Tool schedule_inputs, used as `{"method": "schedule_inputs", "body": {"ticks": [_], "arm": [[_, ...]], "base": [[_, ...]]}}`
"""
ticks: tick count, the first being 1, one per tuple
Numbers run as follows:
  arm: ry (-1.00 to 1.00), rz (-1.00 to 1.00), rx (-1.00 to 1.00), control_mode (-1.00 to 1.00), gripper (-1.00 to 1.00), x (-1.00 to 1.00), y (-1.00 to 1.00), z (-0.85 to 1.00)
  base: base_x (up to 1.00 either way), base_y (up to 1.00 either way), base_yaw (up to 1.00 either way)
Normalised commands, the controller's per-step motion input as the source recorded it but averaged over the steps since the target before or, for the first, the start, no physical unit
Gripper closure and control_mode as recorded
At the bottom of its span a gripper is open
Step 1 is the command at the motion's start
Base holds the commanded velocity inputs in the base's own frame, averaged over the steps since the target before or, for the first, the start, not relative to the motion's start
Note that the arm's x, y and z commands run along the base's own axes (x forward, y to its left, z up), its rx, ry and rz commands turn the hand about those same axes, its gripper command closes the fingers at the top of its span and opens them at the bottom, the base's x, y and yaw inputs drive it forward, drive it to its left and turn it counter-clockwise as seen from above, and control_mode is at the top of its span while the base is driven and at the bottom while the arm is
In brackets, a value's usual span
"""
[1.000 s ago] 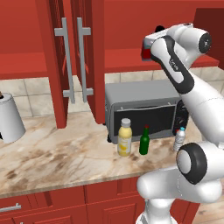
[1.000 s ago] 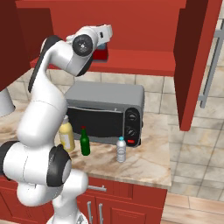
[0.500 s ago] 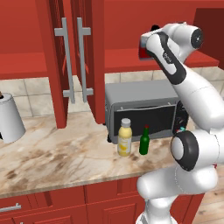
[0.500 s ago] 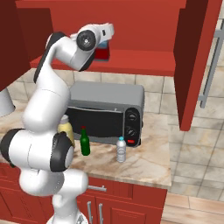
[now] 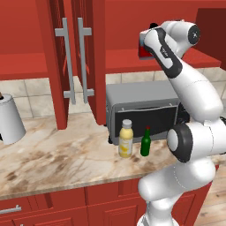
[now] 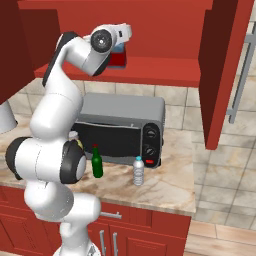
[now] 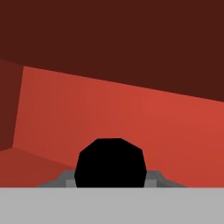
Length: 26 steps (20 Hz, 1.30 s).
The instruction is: Sort all alcoholic drinks to one cabinet, and non-alcoholic drinks to the other.
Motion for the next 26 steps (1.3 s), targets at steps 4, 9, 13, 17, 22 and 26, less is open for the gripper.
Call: {"method": "schedule_inputs", "body": {"ticks": [4, 9, 13, 17, 22, 26], "arm": [[0.0, 0.0, 0.0, -1.0, 1.0, 0.3, 0.0, -0.19], [0.0, 0.0, 0.0, -1.0, 1.0, 0.29, 0.0, -0.24], [0.0, 0.0, 0.0, -1.0, 1.0, 0.25, 0.0, -0.29], [0.0, 0.0, 0.0, -1.0, 1.0, 0.19, 0.0, -0.26], [0.0, 0.0, 0.01, -1.0, -1.0, 0.21, 0.0, -0.25], [0.0, 0.0, 0.02, -1.0, -1.0, 0.28, 0.0, -0.18]], "base": [[0.0, 0.0, 0.0], [0.0, 0.0, 0.0], [0.0, 0.0, 0.0], [0.0, 0.0, 0.0], [0.0, 0.0, 0.0], [0.0, 0.0, 0.0]]}}
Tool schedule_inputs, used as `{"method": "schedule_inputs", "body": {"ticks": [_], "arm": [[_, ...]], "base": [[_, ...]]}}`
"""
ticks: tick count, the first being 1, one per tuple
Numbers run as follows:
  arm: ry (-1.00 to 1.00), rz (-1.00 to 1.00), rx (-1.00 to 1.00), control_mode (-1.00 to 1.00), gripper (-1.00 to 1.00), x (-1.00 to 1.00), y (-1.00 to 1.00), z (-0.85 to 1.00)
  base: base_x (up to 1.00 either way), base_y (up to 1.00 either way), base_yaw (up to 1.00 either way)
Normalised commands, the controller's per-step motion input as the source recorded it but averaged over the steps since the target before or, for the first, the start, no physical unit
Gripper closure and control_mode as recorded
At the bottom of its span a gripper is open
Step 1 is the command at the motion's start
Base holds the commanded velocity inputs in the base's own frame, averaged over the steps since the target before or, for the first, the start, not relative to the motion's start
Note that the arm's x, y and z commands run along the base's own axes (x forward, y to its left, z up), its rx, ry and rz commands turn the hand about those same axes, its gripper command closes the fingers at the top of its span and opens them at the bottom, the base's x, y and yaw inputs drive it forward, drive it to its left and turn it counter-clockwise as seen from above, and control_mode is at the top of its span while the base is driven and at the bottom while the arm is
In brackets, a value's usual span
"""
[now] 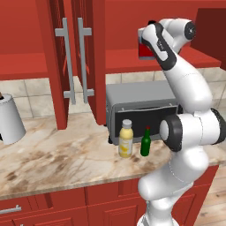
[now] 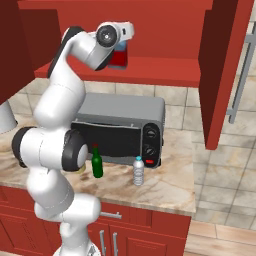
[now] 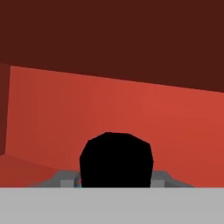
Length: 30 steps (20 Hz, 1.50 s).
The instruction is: Sort all alcoholic drinks to one cabinet, and non-alcoholic drinks to the other.
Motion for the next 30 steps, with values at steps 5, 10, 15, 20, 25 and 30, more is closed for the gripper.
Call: {"method": "schedule_inputs", "body": {"ticks": [5, 10, 15, 20, 25, 30], "arm": [[0.0, 0.0, 0.01, -1.0, -1.0, 0.21, 0.0, -0.19], [0.0, 0.01, 0.01, -1.0, -1.0, 0.17, -0.01, -0.15], [0.0, 0.0, 0.01, -1.0, -1.0, 0.16, -0.04, -0.1], [0.0, 0.01, 0.01, -1.0, -1.0, 0.02, -0.03, -0.05], [0.0, 0.0, 0.0, -1.0, -1.0, -0.08, 0.0, 0.0], [0.0, 0.0, 0.0, -1.0, -1.0, -0.16, 0.0, 0.0]], "base": [[0.0, 0.0, 0.0], [0.0, 0.0, 0.0], [0.0, 0.0, 0.0], [0.0, 0.0, 0.0], [0.0, 0.0, 0.0], [0.0, 0.0, 0.0]]}}
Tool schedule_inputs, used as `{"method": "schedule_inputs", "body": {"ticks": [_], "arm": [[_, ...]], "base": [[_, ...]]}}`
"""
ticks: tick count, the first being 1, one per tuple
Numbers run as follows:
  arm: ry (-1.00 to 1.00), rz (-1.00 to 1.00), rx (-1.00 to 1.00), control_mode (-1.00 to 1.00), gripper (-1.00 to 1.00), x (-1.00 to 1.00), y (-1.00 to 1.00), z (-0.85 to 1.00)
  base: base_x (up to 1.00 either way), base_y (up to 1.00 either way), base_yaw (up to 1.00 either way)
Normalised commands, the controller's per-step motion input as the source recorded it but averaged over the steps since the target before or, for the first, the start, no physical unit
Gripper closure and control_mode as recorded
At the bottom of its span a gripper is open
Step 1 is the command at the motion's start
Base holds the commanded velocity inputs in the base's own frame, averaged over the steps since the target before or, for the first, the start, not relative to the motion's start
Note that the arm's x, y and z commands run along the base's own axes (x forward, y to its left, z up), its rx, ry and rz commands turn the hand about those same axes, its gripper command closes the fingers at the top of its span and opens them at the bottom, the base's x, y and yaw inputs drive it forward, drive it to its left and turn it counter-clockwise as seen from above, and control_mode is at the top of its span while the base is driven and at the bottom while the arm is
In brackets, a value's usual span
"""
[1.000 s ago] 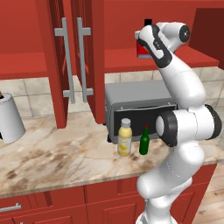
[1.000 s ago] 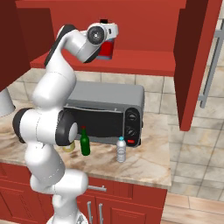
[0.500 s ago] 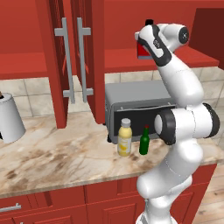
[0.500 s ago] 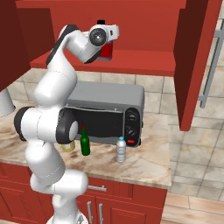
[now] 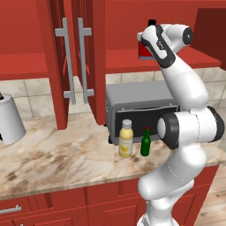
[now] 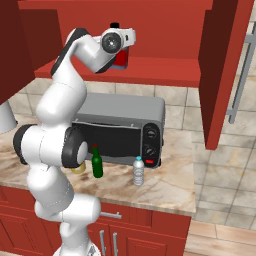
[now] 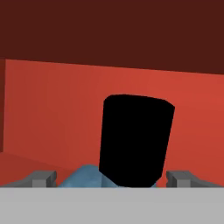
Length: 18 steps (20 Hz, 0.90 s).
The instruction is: Sort all alcoholic drinks to one cabinet, and non-alcoholic drinks to the other.
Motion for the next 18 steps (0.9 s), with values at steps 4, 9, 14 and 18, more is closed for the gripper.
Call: {"method": "schedule_inputs", "body": {"ticks": [4, 9, 14, 18], "arm": [[0.0, 0.0, 0.0, -1.0, -1.0, -0.18, 0.0, 0.0], [0.0, 0.0, 0.0, -1.0, -1.0, -0.19, 0.0, 0.0], [0.01, 0.0, 0.0, -1.0, -1.0, -0.2, 0.0, 0.0], [0.0, 0.0, 0.0, -1.0, -1.0, -0.27, 0.0, 0.0]], "base": [[0.0, 0.0, 0.0], [0.0, 0.0, 0.0], [0.0, 0.0, 0.0], [0.0, 0.0, 0.0]]}}
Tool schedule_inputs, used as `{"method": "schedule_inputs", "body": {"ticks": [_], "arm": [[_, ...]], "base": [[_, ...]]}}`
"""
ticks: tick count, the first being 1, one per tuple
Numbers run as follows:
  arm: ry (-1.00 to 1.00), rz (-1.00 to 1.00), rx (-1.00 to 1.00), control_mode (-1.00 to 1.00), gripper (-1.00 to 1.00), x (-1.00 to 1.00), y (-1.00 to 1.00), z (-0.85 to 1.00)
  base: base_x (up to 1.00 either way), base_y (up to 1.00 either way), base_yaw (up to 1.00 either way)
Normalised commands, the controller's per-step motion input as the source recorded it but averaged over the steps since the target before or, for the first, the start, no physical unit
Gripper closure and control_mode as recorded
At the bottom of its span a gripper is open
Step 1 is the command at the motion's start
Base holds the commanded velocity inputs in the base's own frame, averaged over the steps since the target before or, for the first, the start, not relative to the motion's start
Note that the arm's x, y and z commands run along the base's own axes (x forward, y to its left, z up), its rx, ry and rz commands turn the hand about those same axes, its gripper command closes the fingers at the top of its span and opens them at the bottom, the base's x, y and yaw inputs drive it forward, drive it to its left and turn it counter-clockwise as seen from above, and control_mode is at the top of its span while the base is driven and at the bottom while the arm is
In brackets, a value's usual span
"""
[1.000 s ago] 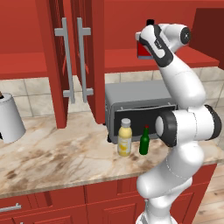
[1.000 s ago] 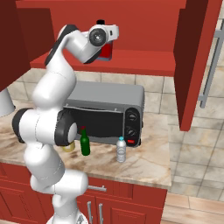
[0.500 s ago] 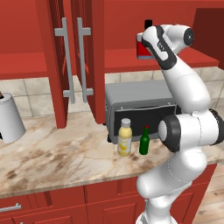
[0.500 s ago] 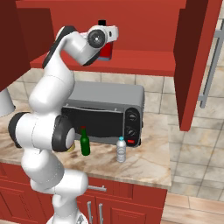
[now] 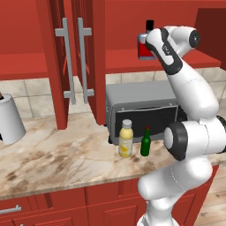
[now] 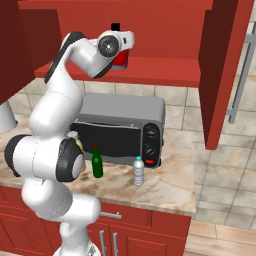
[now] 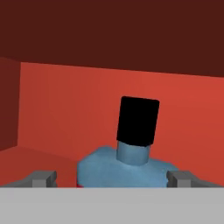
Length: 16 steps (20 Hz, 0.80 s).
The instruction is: Sort all alcoholic drinks to one cabinet, and non-alcoholic drinks to the other.
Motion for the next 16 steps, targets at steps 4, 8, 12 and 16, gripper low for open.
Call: {"method": "schedule_inputs", "body": {"ticks": [4, 8, 12, 16], "arm": [[0.0, 0.0, 0.0, -1.0, -1.0, -0.4, 0.0, 0.0], [0.0, -0.01, 0.01, -1.0, -1.0, -0.51, 0.0, 0.0], [0.03, -0.01, 0.0, -1.0, -1.0, -0.5, 0.0, 0.0], [0.07, 0.0, 0.0, -1.0, -1.0, -0.38, 0.01, -0.15]], "base": [[0.0, 0.0, 0.0], [0.0, 0.0, 0.0], [0.0, 0.0, 0.0], [0.0, 0.0, 0.0]]}}
